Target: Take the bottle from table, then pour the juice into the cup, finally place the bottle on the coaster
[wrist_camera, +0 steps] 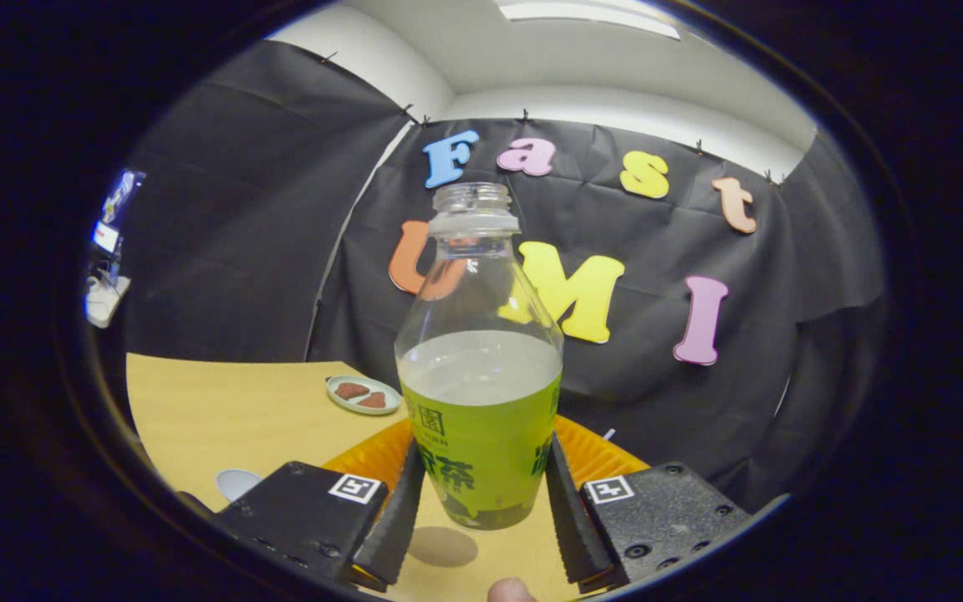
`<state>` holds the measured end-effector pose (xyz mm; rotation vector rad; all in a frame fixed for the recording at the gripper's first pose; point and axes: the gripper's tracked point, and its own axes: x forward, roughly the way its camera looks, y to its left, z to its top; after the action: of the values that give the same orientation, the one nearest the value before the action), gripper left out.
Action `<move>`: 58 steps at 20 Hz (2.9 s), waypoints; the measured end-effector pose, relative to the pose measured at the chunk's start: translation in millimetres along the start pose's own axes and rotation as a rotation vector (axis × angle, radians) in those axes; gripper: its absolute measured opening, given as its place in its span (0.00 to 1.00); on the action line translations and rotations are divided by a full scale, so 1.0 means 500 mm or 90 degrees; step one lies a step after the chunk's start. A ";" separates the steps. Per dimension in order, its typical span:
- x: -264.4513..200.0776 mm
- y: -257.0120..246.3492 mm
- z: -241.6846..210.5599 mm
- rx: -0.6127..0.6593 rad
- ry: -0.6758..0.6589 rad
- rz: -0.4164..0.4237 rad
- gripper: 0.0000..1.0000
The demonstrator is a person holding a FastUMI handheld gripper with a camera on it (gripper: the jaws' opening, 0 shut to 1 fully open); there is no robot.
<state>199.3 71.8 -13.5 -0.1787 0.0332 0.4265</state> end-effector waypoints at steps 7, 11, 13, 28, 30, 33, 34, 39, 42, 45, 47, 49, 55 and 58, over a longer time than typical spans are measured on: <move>0.087 -0.003 -0.132 0.095 0.072 0.015 0.75; 0.120 0.011 -0.207 0.115 0.111 0.021 0.75; 0.133 0.017 -0.241 0.115 0.129 0.022 0.75; 0.168 0.029 -0.361 0.150 0.187 0.024 0.81; 0.166 0.030 -0.364 0.152 0.190 0.022 0.82; 0.160 0.021 -0.345 0.151 0.171 0.007 0.98; 0.156 0.020 -0.331 0.149 0.161 0.004 1.00; 0.103 0.020 -0.258 0.152 0.116 -0.031 1.00; 0.051 0.019 -0.216 0.171 0.089 -0.057 1.00; -0.007 0.013 -0.182 0.181 0.085 -0.093 1.00; -0.049 0.016 -0.146 0.183 0.065 -0.104 1.00; -0.089 0.015 -0.121 0.162 0.050 -0.125 1.00; -0.173 0.063 -0.107 0.120 0.052 -0.131 1.00; -0.209 0.083 -0.095 0.129 0.044 -0.133 1.00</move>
<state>87.1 57.9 -59.7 0.0030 0.1238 0.2058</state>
